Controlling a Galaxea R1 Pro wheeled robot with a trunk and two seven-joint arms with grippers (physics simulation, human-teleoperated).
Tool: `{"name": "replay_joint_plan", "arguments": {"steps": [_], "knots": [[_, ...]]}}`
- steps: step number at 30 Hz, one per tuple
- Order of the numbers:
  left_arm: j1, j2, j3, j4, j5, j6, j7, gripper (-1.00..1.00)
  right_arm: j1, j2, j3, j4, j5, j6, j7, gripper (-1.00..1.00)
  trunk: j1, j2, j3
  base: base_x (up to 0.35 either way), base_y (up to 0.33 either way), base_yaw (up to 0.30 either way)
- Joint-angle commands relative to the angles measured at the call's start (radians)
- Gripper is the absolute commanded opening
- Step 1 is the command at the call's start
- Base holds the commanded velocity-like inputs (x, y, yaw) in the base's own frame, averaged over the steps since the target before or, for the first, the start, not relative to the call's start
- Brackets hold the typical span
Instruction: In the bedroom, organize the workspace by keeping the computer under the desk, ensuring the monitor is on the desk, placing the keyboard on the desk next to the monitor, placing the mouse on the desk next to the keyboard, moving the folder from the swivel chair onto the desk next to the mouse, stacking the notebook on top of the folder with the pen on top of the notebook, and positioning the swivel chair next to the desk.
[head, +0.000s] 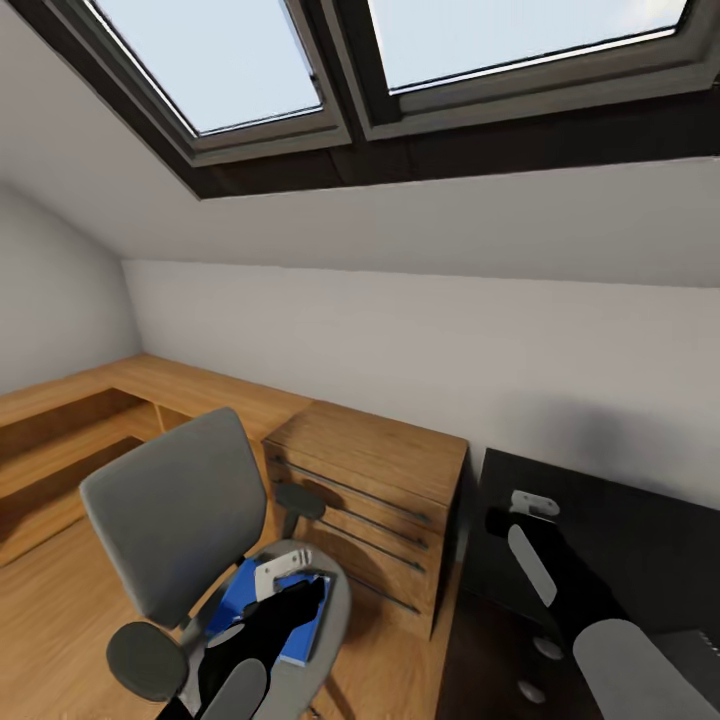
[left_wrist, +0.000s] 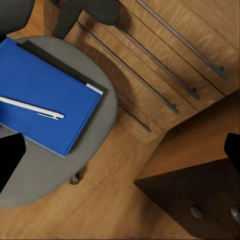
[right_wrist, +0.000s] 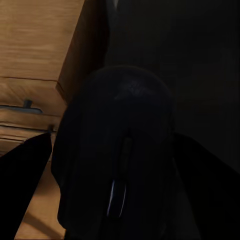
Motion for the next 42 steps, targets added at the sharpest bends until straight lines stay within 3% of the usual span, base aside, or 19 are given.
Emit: {"name": "replay_joint_plan", "arguments": {"steps": [1,9,17,21,22,42], "knots": [[-0.001,0.001,-0.002,-0.001,0.006,0.003,0.008,1.0,0.0,-0.001,0.005,-0.004,-0.011,0.003,-0.01,-1.0,-0.004,0.006,0.002,-0.337,0.0,0.0],[-0.001,0.001,-0.002,0.0,0.008,0.003,0.008,1.0,0.002,-0.001,0.004,-0.019,-0.013,0.007,-0.011,-1.0,-0.035,0.062,0.027,-0.337,0.0,0.0],[-0.001,-0.001,-0.002,0.024,0.011,0.004,0.008,1.0,0.003,-0.001,0.0,-0.077,-0.058,0.048,-0.015,-1.0,-0.066,0.118,0.052,-0.147,0.0,0.0],[-0.001,-0.004,-0.003,0.05,0.01,0.004,0.009,1.0,0.037,-0.003,-0.002,-0.156,-0.063,0.08,-0.016,-1.0,-0.081,0.146,0.064,-0.007,0.0,0.0],[-0.001,-0.011,-0.012,0.134,0.007,0.0,0.011,1.0,0.055,-0.003,-0.002,-0.204,-0.064,0.106,-0.037,-1.0,-0.085,0.153,0.068,0.0,0.0,0.0],[-0.001,-0.019,-0.009,0.161,0.003,-0.004,0.01,1.0,0.062,-0.008,-0.014,-0.241,-0.064,0.122,-0.064,-1.0,-0.162,0.293,0.13,-0.054,0.0,0.0]]}}
